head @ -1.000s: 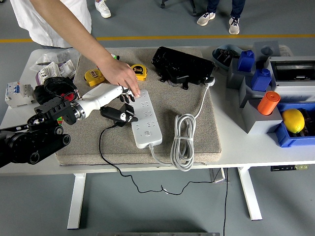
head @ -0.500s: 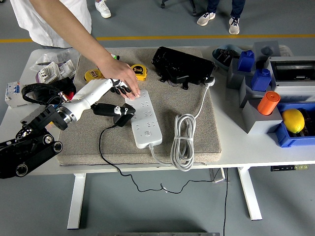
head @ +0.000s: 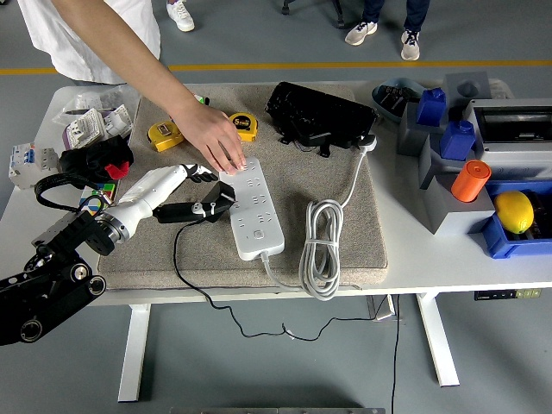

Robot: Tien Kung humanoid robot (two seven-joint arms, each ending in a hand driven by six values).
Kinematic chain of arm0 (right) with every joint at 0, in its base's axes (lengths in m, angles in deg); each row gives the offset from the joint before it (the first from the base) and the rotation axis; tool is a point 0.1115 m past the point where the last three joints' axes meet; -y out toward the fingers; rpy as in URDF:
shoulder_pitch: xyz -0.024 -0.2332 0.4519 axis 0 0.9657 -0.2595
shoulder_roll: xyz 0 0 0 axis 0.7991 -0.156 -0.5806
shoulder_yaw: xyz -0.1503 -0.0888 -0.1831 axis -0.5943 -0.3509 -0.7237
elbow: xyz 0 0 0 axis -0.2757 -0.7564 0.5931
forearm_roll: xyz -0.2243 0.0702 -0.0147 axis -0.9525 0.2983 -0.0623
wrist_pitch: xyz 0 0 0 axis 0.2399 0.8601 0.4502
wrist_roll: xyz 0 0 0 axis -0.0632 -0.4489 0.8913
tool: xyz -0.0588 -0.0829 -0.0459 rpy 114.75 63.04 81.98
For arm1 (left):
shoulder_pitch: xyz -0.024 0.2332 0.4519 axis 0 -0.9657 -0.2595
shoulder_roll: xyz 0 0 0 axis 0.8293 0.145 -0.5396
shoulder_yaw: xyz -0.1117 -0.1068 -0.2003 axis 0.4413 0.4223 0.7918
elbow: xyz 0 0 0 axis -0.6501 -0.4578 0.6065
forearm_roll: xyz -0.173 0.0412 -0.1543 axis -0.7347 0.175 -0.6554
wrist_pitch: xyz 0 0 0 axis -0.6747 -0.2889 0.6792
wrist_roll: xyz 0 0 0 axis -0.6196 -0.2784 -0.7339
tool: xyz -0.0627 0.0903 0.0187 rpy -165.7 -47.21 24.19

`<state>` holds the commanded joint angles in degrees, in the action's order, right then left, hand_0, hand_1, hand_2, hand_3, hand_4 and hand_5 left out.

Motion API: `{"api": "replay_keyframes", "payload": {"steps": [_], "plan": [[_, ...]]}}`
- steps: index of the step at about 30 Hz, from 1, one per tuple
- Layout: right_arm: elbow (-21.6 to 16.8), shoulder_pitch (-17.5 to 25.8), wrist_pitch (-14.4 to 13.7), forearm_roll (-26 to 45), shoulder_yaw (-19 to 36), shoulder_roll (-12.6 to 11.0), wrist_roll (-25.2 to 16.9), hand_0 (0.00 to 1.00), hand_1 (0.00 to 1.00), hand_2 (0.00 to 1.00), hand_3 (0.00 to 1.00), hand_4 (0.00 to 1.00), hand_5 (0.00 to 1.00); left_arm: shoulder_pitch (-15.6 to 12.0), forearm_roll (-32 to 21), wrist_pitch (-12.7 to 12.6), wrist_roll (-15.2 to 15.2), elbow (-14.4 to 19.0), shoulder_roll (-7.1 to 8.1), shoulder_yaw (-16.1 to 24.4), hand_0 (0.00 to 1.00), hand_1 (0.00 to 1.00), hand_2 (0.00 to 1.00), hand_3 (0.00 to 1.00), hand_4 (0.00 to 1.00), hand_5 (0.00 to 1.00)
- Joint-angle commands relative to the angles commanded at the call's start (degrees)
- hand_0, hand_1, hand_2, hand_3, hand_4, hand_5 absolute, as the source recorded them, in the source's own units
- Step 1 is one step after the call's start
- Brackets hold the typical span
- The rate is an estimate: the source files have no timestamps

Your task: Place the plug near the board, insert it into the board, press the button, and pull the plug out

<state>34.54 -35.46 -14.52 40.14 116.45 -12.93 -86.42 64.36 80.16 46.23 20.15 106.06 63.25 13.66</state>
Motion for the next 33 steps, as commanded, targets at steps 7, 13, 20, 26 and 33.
{"api": "replay_keyframes", "payload": {"steps": [7,13,20,26,33], "plan": [[0.04,-0.11,-0.01,0.02,-0.13,0.01,-0.03,0.697,0.699,0.676,0.574,0.998,0.521,-0.05,0.11,0.04,-0.19,0.24,-0.13,-0.40,0.737,0.758,0.754,0.746,0.988,0.944],[0.02,-0.24,-0.02,0.07,-0.37,-0.11,-0.04,0.697,0.699,0.676,0.574,0.998,0.521,0.13,0.02,-0.03,-0.30,-0.10,-0.24,-0.95,0.736,0.754,0.752,0.742,0.950,0.937],[0.01,-0.23,-0.01,0.12,-0.71,-0.21,-0.06,0.697,0.699,0.676,0.574,0.998,0.520,0.37,-0.18,-0.05,-0.32,-0.83,-0.39,-1.76,0.735,0.753,0.751,0.742,0.947,0.938],[-0.03,-0.31,-0.01,0.11,-0.93,-0.36,-0.08,0.698,0.699,0.675,0.574,0.998,0.520,0.67,-0.23,-0.08,-0.27,-0.54,-0.50,-2.23,0.730,0.751,0.748,0.739,0.947,0.936],[-0.04,-0.22,-0.02,0.13,-0.87,-0.39,-0.12,0.698,0.699,0.675,0.574,0.998,0.519,1.11,-0.21,-0.13,-0.22,0.26,-0.64,-2.76,0.729,0.750,0.746,0.739,0.946,0.934]]}}
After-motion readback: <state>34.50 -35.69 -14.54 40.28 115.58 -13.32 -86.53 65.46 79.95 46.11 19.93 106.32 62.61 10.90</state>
